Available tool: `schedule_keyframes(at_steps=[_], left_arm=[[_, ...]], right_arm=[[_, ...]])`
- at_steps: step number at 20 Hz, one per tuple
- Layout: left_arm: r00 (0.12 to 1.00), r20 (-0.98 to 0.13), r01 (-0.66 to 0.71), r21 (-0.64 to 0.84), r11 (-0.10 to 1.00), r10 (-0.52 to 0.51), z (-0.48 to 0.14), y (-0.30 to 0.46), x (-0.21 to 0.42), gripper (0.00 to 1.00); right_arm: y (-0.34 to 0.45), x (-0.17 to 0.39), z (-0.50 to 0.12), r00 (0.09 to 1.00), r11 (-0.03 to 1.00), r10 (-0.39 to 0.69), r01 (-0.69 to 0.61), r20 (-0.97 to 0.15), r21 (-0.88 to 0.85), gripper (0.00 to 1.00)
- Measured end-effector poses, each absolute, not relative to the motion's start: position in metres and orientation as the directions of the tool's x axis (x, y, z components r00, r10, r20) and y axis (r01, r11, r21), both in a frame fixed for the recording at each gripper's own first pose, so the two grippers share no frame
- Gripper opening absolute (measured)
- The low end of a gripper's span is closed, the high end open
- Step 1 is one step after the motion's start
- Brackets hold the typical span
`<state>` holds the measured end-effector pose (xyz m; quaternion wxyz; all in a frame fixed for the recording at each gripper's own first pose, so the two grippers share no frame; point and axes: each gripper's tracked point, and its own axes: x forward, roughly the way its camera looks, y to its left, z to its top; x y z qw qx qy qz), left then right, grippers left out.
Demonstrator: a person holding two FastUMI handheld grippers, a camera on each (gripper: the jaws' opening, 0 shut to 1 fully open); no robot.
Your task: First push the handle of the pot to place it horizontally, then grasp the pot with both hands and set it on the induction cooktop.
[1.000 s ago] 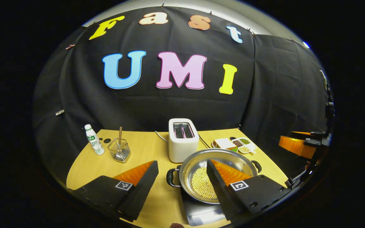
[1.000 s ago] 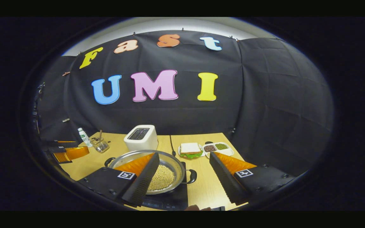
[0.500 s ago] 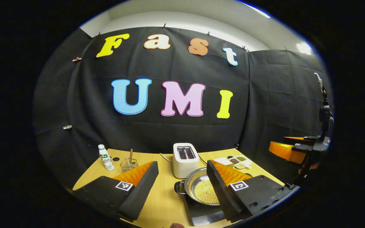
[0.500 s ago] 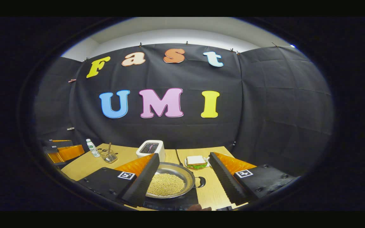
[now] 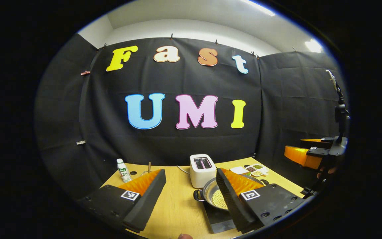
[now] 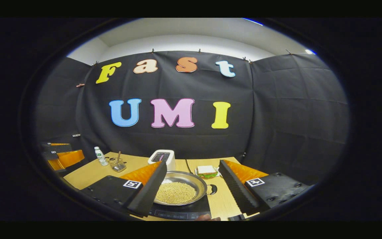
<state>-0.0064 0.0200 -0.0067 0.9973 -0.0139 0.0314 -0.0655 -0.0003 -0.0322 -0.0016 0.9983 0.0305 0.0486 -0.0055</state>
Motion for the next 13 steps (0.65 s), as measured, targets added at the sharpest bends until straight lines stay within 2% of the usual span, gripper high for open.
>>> schedule_keyframes(at_steps=[2,3,8,9,10,12,13], left_arm=[[0.989,-0.076,0.121,-0.048,0.991,-0.125,-0.010,0.024,-0.006,0.98],[0.989,-0.077,0.120,-0.054,0.991,-0.124,-0.012,0.026,-0.006,0.95],[0.988,-0.093,0.116,-0.049,0.992,-0.120,-0.015,0.037,0.001,0.95],[0.990,-0.086,0.105,-0.036,0.994,-0.108,-0.010,0.040,0.004,0.98],[0.993,-0.075,0.087,-0.023,0.996,-0.089,-0.005,0.045,0.006,0.95],[0.995,-0.061,0.073,-0.012,0.997,-0.074,-0.001,0.044,0.007,0.95],[0.995,-0.057,0.076,-0.016,0.997,-0.077,0.000,0.040,0.006,0.95]], right_arm=[[-0.031,0.000,-0.002,0.995,0.998,-0.009,0.014,-0.099,0.058,0.99],[-0.031,0.001,-0.002,0.995,0.998,-0.015,0.020,-0.098,0.053,1.00],[-0.026,0.010,0.001,0.996,0.999,-0.033,0.036,-0.083,0.038,0.98],[-0.024,0.011,0.001,0.996,0.999,-0.024,0.027,-0.082,0.040,0.99],[-0.022,0.012,0.001,0.996,0.999,-0.016,0.020,-0.083,0.045,0.98],[-0.024,0.014,-0.001,0.996,0.999,-0.014,0.018,-0.090,0.047,0.99],[-0.025,0.016,0.000,0.996,0.999,-0.015,0.020,-0.090,0.050,0.94]])
